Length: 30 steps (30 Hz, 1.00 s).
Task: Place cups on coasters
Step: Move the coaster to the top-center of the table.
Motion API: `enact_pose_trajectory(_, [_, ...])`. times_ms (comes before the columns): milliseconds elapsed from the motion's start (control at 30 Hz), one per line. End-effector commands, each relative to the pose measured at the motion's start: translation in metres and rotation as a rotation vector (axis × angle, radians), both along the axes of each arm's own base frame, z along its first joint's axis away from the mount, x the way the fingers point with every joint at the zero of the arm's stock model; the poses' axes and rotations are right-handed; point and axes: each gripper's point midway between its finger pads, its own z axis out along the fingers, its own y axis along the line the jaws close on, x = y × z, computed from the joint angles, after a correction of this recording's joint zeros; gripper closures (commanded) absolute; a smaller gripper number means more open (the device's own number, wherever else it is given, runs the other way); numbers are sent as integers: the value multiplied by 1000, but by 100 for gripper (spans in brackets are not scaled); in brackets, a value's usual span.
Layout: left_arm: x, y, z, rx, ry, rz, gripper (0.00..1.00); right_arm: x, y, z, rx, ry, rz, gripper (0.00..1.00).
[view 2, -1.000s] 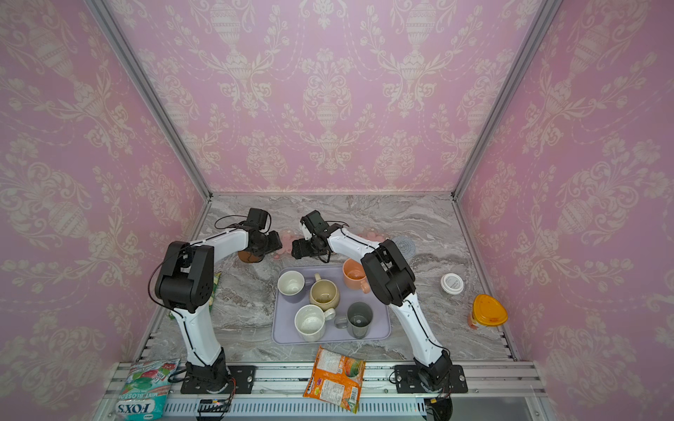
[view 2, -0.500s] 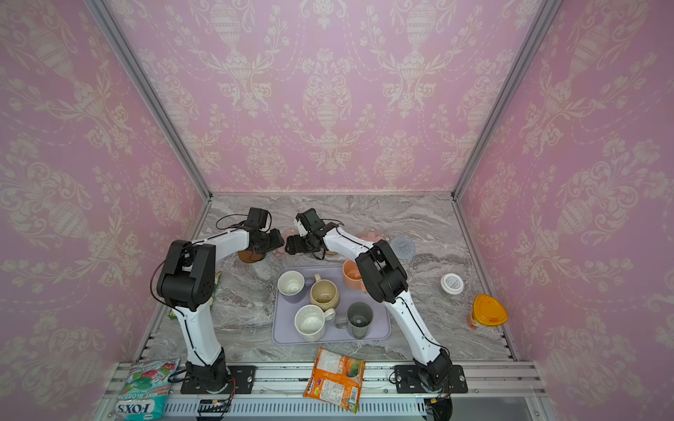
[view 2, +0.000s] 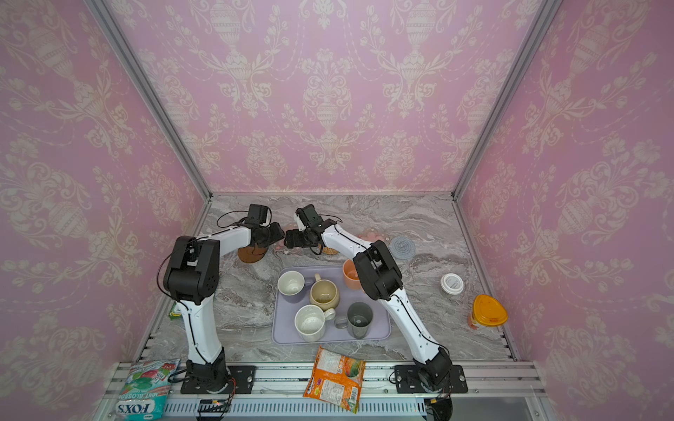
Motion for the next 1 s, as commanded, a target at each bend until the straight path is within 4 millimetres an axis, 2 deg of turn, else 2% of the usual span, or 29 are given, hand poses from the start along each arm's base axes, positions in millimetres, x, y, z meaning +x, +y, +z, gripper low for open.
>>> enact_pose_trajectory(0, [-31,-8,-57,-33,200,7,46,-6,-1,-35,2,117,-25,18])
enact_pose_trajectory(200, [-15,-11,-61,-61,193,42,46,24,1,-15,133,126,-109,19])
enact_pose_trajectory(467, [3,-9,-68,-173,168,137,46,65,1,-3,299,161,-203,21])
enact_pose_trajectory(800, [37,-18,-75,-276,105,194,46,101,-13,-8,413,175,-298,22])
enact_pose_trajectory(967, [44,-16,-80,-286,84,227,47,122,-24,-6,493,175,-353,22])
